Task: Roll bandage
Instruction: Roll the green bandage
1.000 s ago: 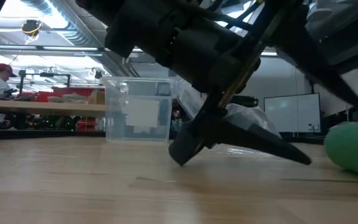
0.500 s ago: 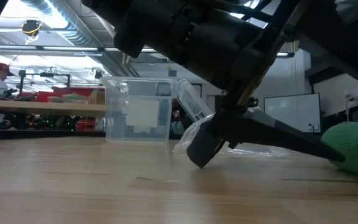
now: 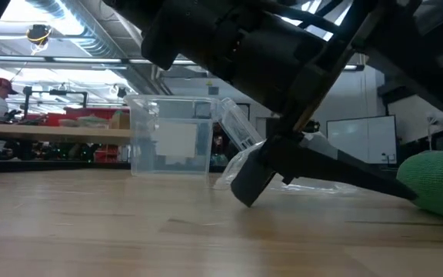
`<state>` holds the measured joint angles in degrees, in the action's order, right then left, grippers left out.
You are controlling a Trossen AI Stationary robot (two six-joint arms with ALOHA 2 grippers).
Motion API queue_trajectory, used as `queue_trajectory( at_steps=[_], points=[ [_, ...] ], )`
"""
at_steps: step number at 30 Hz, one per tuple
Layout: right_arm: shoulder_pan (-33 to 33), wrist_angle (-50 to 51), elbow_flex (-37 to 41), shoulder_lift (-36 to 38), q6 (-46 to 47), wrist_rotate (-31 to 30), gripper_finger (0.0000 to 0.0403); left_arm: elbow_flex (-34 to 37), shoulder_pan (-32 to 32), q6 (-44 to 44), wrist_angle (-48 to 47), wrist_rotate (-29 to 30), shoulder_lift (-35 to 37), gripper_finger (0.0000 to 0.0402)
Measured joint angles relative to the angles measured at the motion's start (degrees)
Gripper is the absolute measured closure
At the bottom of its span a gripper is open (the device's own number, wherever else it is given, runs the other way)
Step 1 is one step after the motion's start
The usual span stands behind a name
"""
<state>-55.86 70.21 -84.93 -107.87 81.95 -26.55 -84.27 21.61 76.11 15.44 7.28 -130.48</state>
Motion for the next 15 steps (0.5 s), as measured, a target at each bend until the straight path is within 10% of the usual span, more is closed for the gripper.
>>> queue_trajectory(
  at_steps=[15],
  points=[
    [0.0,0.0,0.0,0.0,0.0,-1.0,0.0397,-4.6,0.1,-0.4,0.4,0.6,-3.2,0.0163]
  ],
)
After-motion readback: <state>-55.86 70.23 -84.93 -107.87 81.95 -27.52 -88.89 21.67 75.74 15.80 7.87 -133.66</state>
